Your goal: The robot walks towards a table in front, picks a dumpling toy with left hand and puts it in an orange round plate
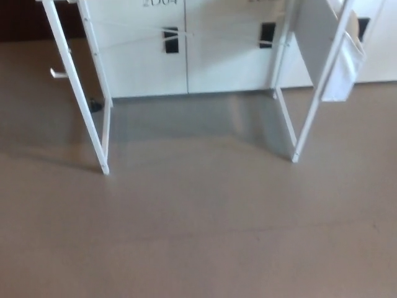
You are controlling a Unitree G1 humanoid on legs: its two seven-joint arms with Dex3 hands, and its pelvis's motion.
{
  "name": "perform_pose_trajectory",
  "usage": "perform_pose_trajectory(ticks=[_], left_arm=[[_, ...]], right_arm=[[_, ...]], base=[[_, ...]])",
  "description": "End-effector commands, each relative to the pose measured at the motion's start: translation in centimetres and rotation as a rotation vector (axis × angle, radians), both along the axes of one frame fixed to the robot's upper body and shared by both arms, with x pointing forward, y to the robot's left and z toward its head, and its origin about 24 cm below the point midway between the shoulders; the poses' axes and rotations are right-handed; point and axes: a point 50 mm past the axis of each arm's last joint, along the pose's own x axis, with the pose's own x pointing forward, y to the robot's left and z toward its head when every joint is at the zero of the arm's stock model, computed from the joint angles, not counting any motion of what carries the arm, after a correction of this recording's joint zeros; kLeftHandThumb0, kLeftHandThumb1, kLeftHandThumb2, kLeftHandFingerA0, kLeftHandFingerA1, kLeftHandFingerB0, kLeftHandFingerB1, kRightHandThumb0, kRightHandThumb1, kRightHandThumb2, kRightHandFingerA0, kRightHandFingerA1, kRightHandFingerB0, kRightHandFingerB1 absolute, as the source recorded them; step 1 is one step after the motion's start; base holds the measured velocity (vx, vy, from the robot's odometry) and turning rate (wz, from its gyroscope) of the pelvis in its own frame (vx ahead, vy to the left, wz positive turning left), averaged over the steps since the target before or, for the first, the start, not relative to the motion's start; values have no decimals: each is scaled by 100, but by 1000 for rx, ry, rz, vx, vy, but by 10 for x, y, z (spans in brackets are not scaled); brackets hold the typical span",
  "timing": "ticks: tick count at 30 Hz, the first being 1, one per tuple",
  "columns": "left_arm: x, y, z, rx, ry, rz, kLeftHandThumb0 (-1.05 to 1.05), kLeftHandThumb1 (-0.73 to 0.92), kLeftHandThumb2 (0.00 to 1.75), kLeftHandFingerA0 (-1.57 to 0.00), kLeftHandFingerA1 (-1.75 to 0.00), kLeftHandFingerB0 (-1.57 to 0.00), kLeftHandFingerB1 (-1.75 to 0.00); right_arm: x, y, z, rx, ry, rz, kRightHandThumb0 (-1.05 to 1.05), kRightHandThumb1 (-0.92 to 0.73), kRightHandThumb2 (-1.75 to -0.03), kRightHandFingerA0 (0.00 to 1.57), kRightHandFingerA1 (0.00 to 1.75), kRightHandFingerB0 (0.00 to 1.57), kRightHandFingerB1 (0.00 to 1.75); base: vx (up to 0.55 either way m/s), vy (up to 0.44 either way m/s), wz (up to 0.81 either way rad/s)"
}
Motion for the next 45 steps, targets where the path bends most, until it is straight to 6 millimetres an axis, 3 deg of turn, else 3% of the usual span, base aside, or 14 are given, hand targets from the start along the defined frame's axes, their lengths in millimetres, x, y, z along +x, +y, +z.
perform_pose_trajectory(ticks=[1, 7, 23, 24, 26, 31, 32, 39, 45], left_arm=[[3, 4, 3, 26, -11, -1, 20, 46, 89, -44, -63, -27, -52], [3, 5, 3, 17, -23, 32, 22, 46, 89, -42, -62, -27, -52], [12, 4, 4, 48, -28, -34, 19, 45, 87, -45, -62, -28, -52], [13, 3, 4, 52, -31, -45, 25, 65, 58, -55, -54, -42, -42], [14, 1, 4, 58, -38, -70, 22, 62, 58, -55, -54, -42, -42], [15, 0, 3, 62, -36, -94, 20, 62, 57, -55, -53, -42, -42], [15, -1, 3, 63, -33, -120, 16, 42, 85, -44, -61, -32, -54], [15, -2, 3, 63, -29, -141, 23, 47, 89, -41, -60, -30, -53], [18, -2, 4, 67, -33, -156, 17, 44, 87, -41, -61, -31, -54]], right_arm=[[5, -8, 4, -83, -14, 15, 16, -45, -86, 51, 67, 24, 52], [2, -12, 6, -109, -28, 28, 24, -47, -89, 43, 64, 23, 52], [8, -14, 6, -117, -54, -18, 21, -44, -87, 49, 66, 25, 53], [8, -14, 6, -113, -56, -22, 25, -47, -88, 48, 67, 25, 53], [7, -14, 6, -109, -60, -19, 23, -48, -89, 47, 66, 24, 52], [7, -14, 6, -104, -67, -11, 24, -48, -89, 47, 66, 23, 52], [7, -13, 6, -110, -57, -24, 22, -47, -89, 46, 65, 24, 52], [5, -13, 5, -108, -50, -33, 19, -44, -86, 52, 68, 27, 53], [5, -12, 5, -124, -41, -12, 16, -44, -86, 48, 65, 27, 53]], base=[[462, -155, -65], [584, -54, 26], [466, 26, -25], [391, 56, 7], [408, 30, 18], [391, -59, 19], [536, -141, 85], [431, -120, 5], [226, 38, -15]])
